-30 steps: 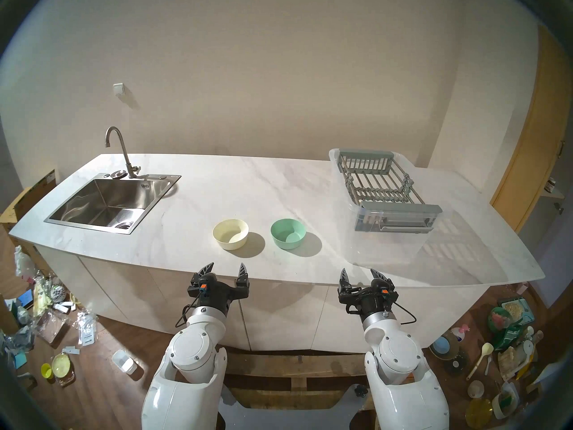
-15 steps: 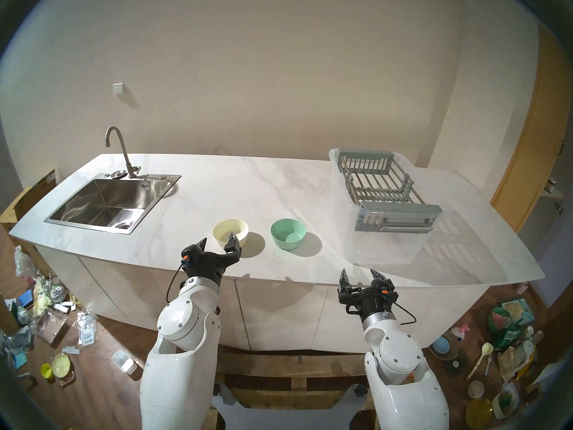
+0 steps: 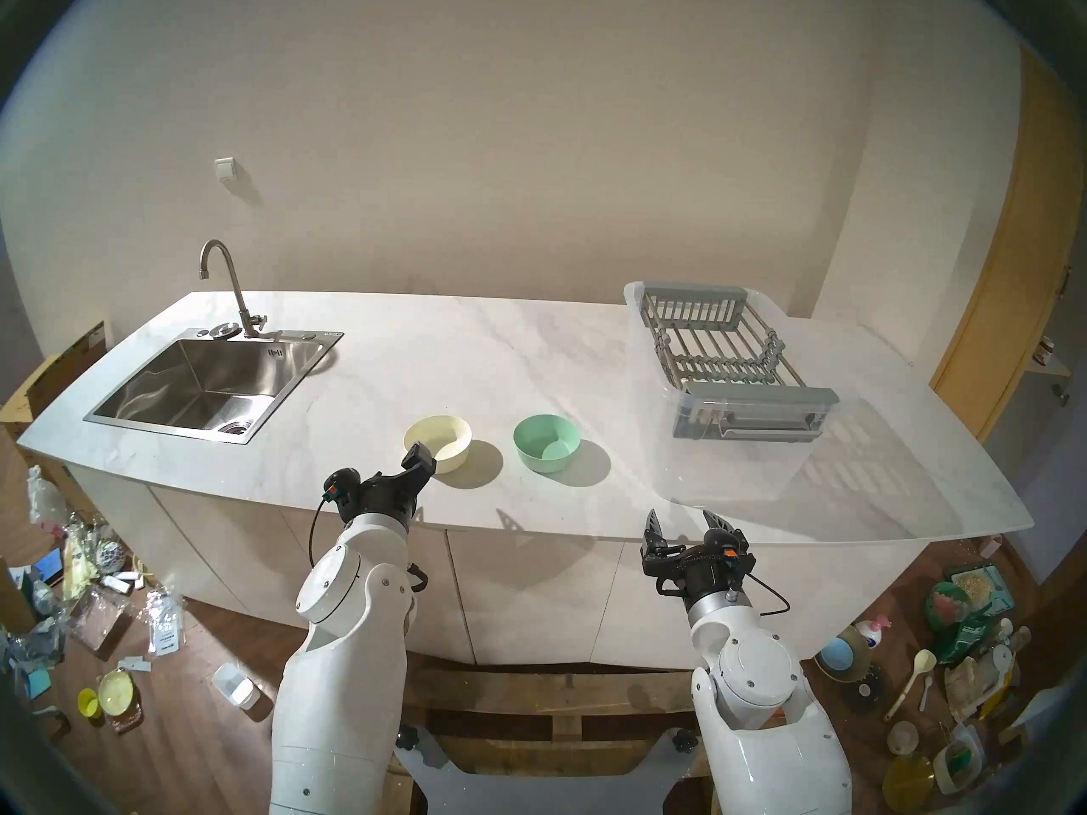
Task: Place the plate or bowl neatly into the plate slot of the drying rack
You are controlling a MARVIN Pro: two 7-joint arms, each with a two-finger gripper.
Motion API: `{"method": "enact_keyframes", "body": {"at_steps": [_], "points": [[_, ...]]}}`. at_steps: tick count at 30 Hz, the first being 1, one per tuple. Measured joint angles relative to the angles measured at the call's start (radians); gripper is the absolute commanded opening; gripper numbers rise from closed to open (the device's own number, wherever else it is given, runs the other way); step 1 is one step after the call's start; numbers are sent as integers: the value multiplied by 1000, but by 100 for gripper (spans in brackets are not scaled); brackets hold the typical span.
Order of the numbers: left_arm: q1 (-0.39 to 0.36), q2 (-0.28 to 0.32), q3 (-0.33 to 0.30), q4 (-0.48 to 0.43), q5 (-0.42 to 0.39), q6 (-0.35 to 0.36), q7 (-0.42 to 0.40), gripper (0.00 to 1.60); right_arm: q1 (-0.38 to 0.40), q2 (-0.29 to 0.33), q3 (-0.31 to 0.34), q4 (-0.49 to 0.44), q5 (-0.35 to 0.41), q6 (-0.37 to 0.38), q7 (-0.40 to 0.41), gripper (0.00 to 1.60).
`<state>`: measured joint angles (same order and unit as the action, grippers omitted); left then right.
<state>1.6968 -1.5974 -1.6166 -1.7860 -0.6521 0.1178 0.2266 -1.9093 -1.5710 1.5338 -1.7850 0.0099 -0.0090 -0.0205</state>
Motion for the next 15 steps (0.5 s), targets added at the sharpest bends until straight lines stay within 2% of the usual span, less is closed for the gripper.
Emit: {"method": "enact_keyframes", "body": {"at_steps": [8,15], "points": [[-37,2,9,28,1,-1,13,160,0,0,0,0,0,0,0,160],[-77,-5,5,75,-56,7,45,160,0,0,0,0,0,0,0,160]]}}
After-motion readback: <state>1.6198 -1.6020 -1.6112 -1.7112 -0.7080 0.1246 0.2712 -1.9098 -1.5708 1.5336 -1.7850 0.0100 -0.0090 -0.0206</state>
